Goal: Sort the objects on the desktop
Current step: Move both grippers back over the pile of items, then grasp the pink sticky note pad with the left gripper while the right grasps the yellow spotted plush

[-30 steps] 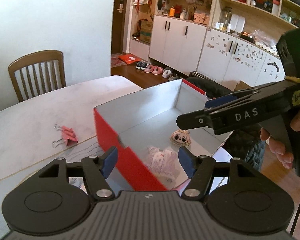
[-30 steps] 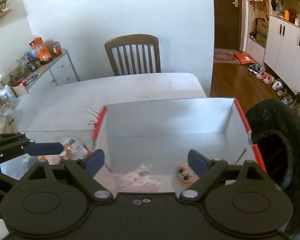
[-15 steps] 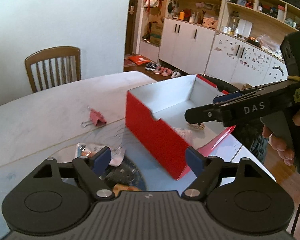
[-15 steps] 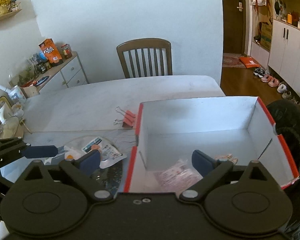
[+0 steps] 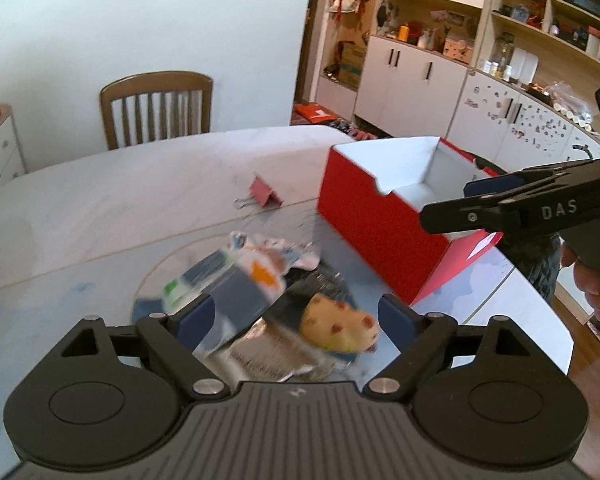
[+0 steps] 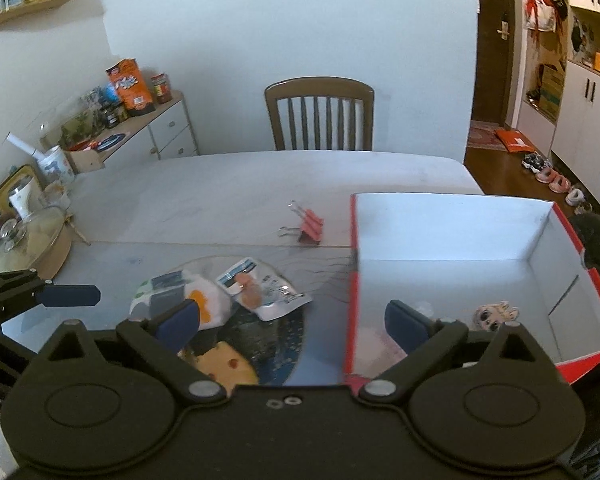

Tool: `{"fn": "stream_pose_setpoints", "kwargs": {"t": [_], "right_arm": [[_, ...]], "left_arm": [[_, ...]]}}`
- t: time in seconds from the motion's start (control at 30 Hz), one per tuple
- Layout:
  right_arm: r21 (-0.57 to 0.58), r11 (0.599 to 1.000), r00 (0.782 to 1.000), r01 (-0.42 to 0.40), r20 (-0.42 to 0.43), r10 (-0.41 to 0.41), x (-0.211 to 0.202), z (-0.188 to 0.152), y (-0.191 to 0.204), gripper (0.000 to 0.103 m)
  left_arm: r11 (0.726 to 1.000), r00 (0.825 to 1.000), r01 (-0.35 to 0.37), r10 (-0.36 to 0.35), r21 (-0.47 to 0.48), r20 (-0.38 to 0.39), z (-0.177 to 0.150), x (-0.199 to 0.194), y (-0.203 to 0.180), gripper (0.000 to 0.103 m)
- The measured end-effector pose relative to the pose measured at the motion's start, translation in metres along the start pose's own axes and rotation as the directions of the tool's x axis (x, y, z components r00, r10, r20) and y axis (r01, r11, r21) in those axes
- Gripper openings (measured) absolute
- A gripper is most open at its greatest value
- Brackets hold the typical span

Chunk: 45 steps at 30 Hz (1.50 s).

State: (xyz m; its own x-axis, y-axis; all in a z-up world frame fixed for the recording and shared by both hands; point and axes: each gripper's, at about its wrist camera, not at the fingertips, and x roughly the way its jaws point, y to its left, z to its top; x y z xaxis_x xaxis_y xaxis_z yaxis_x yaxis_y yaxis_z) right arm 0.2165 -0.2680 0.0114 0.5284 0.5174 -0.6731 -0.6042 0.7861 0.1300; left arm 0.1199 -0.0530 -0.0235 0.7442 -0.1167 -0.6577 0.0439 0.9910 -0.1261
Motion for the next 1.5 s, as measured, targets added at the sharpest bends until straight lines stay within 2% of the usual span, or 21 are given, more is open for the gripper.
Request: {"fn": "stream_pose_setpoints", "kwargs": {"t": [0.07, 0.17, 0.43, 0.73, 1.07, 1.37, 1.5], "right_arm": [[-0.016, 1.0, 1.0, -0.007, -0.001, 0.007, 0.001, -0.003, 0.008, 0.1], [-0.048, 0.999, 1.0, -0.015, -0.006, 0.015, 0.004, -0.011, 0.021, 0.101], [-0.034, 0.999, 0.999, 0.008, -0.045, -0.01, 0.026, -0.032, 0.037, 0.101], [-0.041, 0.999, 0.995, 0.026, -0.095, -0.029, 0.052, -0.052, 0.045, 0.1], [-0.057, 0.998, 0.991, 0.017, -0.133, -0.024, 0.075, -0.06, 0.045, 0.1], [-0.046, 0.999, 0.985, -0.022, -0.172, 0.014, 0.091, -0.061, 0.044, 0.092], [-0.043, 0.998, 0.982, -0.037, -0.188, 0.029, 0.096, -0.061, 0.043, 0.085]], "left_arm": [[1.0, 1.0, -0.009, 0.008, -0.011, -0.006, -0.007, -0.003, 0.007, 0.09], [1.0, 1.0, -0.022, 0.021, -0.021, -0.017, -0.018, -0.005, 0.018, 0.101], [0.999, 0.999, -0.042, 0.041, -0.005, -0.034, -0.042, 0.006, 0.032, 0.102], [0.999, 0.993, -0.033, 0.036, 0.029, -0.112, -0.072, 0.03, 0.035, 0.102], [0.999, 0.989, -0.02, 0.026, 0.049, -0.142, -0.09, 0.044, 0.036, 0.102], [0.996, 0.991, -0.014, 0.026, 0.089, -0.131, -0.095, 0.05, 0.032, 0.102], [0.996, 0.992, -0.012, 0.024, 0.093, -0.124, -0.095, 0.052, 0.032, 0.101]]}}
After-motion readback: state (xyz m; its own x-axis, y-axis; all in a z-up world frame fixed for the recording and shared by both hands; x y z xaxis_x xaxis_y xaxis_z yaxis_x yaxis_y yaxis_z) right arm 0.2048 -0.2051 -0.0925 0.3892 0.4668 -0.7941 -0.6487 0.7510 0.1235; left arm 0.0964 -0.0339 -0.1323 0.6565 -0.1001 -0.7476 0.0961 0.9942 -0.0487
